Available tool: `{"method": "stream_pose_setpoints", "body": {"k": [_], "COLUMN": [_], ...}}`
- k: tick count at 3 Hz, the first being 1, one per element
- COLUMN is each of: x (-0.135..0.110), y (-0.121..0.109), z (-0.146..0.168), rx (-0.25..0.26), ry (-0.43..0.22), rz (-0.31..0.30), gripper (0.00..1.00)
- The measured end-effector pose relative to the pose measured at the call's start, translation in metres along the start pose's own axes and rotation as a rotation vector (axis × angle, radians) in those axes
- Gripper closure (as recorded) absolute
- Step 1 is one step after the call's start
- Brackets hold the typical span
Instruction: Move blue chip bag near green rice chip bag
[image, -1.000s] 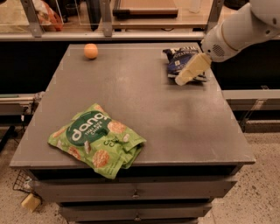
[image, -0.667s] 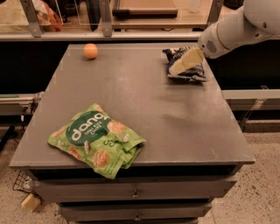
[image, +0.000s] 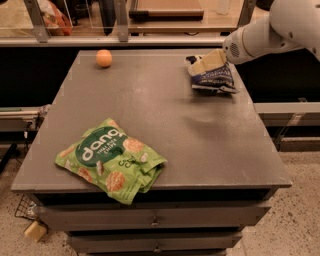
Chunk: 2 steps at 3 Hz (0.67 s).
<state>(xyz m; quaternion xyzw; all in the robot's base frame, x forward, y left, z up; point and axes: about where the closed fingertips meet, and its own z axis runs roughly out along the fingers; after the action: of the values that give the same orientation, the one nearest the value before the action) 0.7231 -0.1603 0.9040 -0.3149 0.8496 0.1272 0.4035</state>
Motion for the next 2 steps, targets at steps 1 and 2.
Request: {"method": "stream_pose_setpoints", "body": {"k": [1,2], "x": [0.005,0.013], "y": [-0.007,0.018], "z": [-0.024,-0.064], "rx": [0.052,0.078], "ry": [0.005,0.048], "rz": [0.044,0.067], "gripper": [0.0,0.0]}}
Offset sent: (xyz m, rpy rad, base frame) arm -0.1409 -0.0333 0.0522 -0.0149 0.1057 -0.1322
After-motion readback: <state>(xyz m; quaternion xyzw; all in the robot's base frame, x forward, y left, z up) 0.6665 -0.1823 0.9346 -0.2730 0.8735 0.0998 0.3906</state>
